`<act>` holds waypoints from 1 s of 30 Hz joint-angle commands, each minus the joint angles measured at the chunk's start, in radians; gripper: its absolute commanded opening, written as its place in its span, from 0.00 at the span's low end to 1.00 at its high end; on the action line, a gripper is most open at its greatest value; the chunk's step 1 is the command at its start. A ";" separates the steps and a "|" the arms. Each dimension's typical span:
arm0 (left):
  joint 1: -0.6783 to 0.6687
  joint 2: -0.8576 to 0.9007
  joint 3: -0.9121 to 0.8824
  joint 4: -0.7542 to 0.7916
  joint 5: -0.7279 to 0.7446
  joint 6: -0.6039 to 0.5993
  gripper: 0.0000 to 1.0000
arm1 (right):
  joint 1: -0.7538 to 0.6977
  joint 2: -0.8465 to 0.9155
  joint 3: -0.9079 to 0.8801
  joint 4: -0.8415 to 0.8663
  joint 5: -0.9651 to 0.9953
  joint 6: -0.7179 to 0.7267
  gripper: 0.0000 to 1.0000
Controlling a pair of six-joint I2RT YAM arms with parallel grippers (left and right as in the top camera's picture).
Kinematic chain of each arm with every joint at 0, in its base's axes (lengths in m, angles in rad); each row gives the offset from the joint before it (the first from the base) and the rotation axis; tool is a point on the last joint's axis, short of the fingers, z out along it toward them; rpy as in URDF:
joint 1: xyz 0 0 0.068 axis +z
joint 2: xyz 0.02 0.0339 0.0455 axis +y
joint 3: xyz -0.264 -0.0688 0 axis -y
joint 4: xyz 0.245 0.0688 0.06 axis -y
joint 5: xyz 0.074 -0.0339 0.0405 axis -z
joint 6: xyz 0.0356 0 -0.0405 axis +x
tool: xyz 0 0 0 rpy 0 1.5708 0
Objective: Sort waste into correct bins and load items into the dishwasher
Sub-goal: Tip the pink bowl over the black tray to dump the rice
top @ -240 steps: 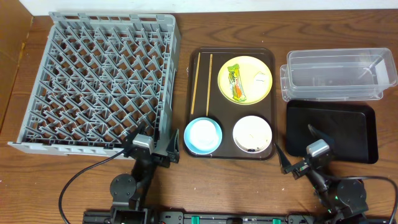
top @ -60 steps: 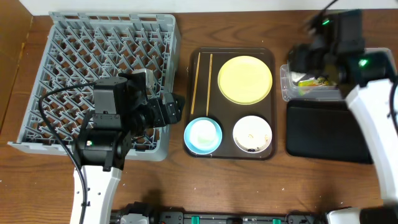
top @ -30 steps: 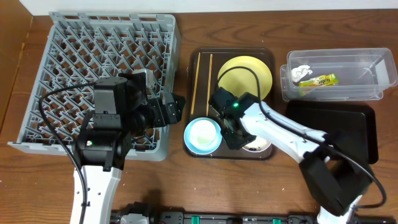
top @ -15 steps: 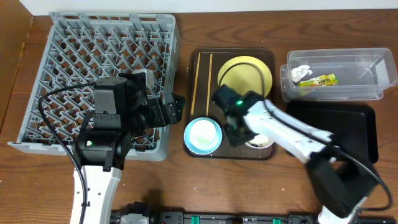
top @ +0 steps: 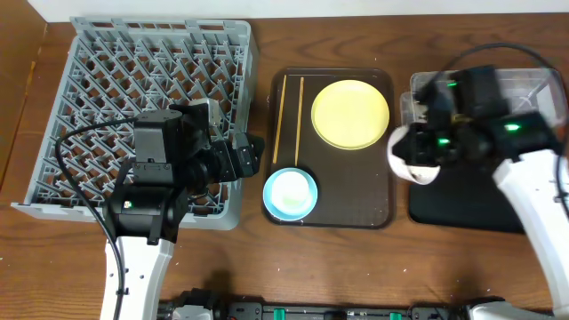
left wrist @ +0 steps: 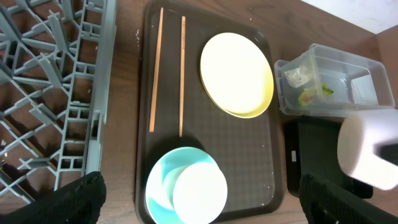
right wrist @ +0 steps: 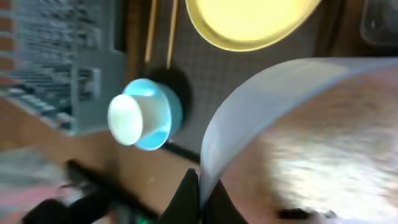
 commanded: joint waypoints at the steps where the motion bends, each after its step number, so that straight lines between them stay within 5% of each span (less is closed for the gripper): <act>1: -0.002 -0.002 0.021 -0.003 0.016 -0.005 0.99 | -0.151 -0.009 -0.062 -0.012 -0.307 -0.188 0.01; 6: -0.002 -0.002 0.021 -0.003 0.016 -0.005 0.99 | -0.343 -0.008 -0.240 0.075 -0.586 -0.351 0.01; 14: -0.002 -0.002 0.021 -0.003 0.016 -0.005 0.99 | -0.570 -0.008 -0.455 0.270 -0.766 -0.389 0.01; 23: -0.002 -0.002 0.021 -0.003 0.016 -0.006 0.99 | -0.606 -0.008 -0.551 0.300 -0.856 -0.558 0.01; 30: -0.002 -0.002 0.021 -0.003 0.016 -0.005 0.99 | -0.606 -0.007 -0.554 0.348 -0.830 -0.528 0.01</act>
